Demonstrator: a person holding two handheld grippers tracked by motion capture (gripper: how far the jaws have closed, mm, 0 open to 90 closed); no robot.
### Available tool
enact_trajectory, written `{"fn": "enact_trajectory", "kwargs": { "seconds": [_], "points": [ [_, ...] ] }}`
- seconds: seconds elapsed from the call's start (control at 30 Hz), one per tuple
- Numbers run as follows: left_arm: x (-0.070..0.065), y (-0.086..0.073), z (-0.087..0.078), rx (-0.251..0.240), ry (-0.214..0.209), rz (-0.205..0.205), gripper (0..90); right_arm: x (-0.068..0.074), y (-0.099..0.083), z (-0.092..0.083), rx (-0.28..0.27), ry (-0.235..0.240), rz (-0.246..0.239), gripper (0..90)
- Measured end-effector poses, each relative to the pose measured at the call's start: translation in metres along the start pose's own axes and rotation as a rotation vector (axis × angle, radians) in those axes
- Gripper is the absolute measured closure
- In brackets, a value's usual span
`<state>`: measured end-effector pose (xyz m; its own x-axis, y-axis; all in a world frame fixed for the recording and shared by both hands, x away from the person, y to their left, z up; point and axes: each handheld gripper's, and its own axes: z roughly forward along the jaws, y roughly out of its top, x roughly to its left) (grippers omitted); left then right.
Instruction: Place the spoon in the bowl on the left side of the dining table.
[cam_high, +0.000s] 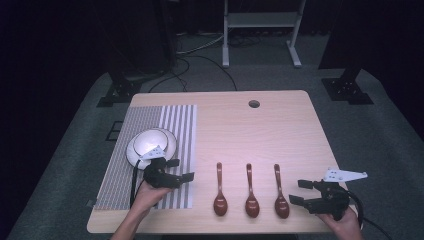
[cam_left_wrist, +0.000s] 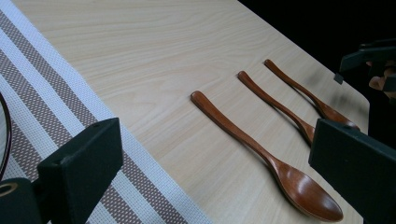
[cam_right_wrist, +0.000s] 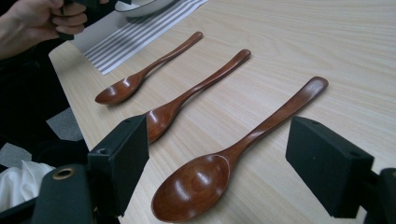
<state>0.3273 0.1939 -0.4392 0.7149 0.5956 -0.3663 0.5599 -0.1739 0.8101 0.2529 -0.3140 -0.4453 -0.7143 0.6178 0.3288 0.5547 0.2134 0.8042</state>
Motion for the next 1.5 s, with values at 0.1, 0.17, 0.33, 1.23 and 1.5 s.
{"fn": "enact_trajectory", "kwargs": {
  "seconds": [0.1,0.17,0.33,1.23,1.5],
  "points": [
    [0.000,0.000,0.001,0.003,0.002,0.002,2.0,0.000,0.000,0.001,0.000,0.007,0.005,20.0],
    [-0.001,-0.001,0.003,0.013,0.005,0.003,2.0,0.000,0.002,0.004,-0.002,0.025,0.008,20.0],
    [-0.002,-0.001,0.004,0.016,-0.001,0.006,2.0,0.000,0.006,0.015,0.023,0.051,-0.002,20.2],
    [0.000,-0.003,0.004,0.017,0.003,-0.004,2.0,0.025,0.041,0.058,0.113,0.150,-0.086,21.5],
    [0.000,-0.003,0.004,0.017,0.003,-0.004,2.0,0.037,0.052,0.074,0.164,0.177,-0.134,21.9]
  ]
}}
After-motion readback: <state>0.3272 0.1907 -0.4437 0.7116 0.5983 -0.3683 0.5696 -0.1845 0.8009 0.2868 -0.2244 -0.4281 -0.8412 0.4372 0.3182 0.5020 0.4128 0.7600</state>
